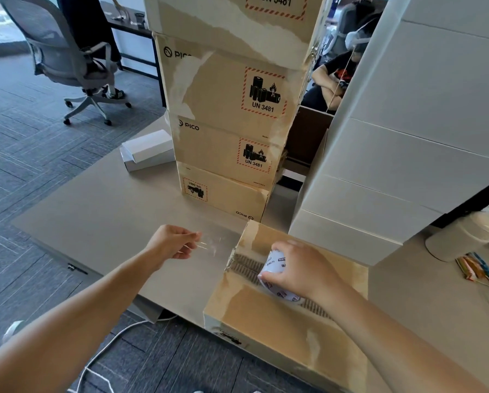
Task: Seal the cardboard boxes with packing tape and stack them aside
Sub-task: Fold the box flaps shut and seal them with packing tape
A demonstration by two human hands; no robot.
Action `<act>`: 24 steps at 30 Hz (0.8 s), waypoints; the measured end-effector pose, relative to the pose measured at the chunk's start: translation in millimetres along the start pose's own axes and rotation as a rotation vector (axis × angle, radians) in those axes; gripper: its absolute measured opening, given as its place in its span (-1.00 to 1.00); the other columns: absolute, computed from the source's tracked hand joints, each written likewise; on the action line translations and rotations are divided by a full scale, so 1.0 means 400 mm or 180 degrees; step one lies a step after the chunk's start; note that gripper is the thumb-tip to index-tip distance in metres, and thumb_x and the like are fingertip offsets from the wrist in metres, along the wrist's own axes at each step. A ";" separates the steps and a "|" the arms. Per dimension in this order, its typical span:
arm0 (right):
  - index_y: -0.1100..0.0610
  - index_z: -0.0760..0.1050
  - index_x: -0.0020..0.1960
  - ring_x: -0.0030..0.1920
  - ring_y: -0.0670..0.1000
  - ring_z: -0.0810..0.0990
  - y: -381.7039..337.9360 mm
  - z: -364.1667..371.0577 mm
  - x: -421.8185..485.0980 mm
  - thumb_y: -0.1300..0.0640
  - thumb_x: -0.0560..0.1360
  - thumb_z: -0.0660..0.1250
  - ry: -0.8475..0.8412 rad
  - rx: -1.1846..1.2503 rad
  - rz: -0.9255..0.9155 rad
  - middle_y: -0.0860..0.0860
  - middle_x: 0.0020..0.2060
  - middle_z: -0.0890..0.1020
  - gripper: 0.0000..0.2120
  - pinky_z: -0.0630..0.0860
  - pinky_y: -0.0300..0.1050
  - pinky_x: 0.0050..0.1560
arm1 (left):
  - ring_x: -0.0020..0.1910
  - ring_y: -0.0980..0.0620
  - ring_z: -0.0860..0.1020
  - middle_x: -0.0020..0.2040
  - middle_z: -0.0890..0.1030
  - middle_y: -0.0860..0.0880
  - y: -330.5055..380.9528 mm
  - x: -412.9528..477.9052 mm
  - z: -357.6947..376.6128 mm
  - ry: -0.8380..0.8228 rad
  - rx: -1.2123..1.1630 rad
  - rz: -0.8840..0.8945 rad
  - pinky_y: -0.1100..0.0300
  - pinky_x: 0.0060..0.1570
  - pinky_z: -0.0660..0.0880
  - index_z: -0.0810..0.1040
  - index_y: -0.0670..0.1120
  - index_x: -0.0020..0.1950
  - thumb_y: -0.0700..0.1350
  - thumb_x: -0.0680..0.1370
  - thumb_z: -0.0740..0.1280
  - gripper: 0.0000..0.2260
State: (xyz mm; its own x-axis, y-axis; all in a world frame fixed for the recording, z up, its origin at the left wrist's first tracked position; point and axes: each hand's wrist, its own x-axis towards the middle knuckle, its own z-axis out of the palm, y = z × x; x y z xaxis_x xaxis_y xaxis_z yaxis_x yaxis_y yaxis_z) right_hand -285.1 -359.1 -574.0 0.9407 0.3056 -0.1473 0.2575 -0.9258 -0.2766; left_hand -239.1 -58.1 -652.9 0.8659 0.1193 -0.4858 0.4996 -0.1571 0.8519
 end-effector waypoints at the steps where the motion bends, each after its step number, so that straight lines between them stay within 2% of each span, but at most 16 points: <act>1: -0.06 0.48 0.11 -0.07 -0.03 0.52 -0.008 -0.003 0.005 -0.39 0.29 0.37 -0.0051 -0.0095 0.0024 -0.11 -0.06 0.55 -0.45 0.51 -0.09 -0.07 | -0.34 0.01 0.59 -0.29 0.66 -0.11 -0.007 0.003 0.002 0.0053 0.0001 0.0022 0.09 -0.17 0.63 0.69 -0.22 -0.13 -0.04 0.47 0.51 -0.77; 4: -0.02 0.48 -0.02 -0.11 -0.01 0.53 -0.023 -0.013 0.018 -0.36 0.29 0.40 -0.0192 -0.0292 0.0098 -0.08 -0.12 0.54 -0.52 0.51 -0.10 -0.13 | -0.32 0.02 0.60 -0.28 0.67 -0.09 -0.017 0.011 0.010 0.0156 0.0080 0.0073 0.07 -0.12 0.65 0.71 -0.19 -0.14 -0.02 0.49 0.50 -0.78; 8: 0.01 0.47 -0.10 -0.14 0.00 0.53 -0.029 -0.026 0.017 -0.32 0.28 0.43 -0.0319 -0.0359 0.0168 -0.08 -0.16 0.55 -0.56 0.45 -0.13 -0.21 | -0.32 0.06 0.60 -0.29 0.68 -0.06 -0.026 0.015 0.032 0.0167 0.0236 0.0126 0.14 -0.19 0.65 0.71 -0.14 -0.16 -0.01 0.50 0.49 -0.80; 11: 0.00 0.48 -0.06 -0.12 0.00 0.53 -0.033 -0.031 0.010 -0.33 0.27 0.42 -0.0346 -0.0380 0.0199 -0.08 -0.14 0.54 -0.54 0.48 -0.12 -0.16 | -0.32 0.06 0.59 -0.29 0.68 -0.05 -0.041 0.019 0.043 0.0149 0.0255 0.0105 0.17 -0.23 0.64 0.71 -0.13 -0.17 0.00 0.50 0.49 -0.80; 14: 0.00 0.47 -0.05 -0.12 0.00 0.51 -0.040 -0.033 0.004 -0.33 0.29 0.42 -0.0366 -0.0429 0.0211 -0.07 -0.13 0.54 -0.54 0.40 -0.13 -0.21 | -0.31 0.05 0.57 -0.27 0.67 -0.06 -0.054 0.020 0.049 0.0121 0.0266 0.0109 0.15 -0.23 0.64 0.71 -0.14 -0.17 0.00 0.50 0.48 -0.79; 24: -0.02 0.47 -0.02 -0.11 0.00 0.49 -0.048 -0.040 0.001 -0.34 0.29 0.42 -0.0353 -0.0428 0.0274 -0.07 -0.10 0.54 -0.53 0.36 -0.13 -0.20 | -0.30 0.08 0.57 -0.27 0.69 -0.03 -0.077 0.034 0.065 0.0107 0.0281 0.0069 0.21 -0.29 0.58 0.72 -0.10 -0.16 0.02 0.50 0.48 -0.81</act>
State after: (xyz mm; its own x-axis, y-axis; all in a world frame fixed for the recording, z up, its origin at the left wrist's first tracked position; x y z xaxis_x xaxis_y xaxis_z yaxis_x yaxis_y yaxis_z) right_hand -286.2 -344.8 -553.7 0.9323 0.2398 -0.2709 0.2114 -0.9687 -0.1300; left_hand -242.1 -77.0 -690.9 0.8759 0.1475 -0.4594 0.4824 -0.2457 0.8408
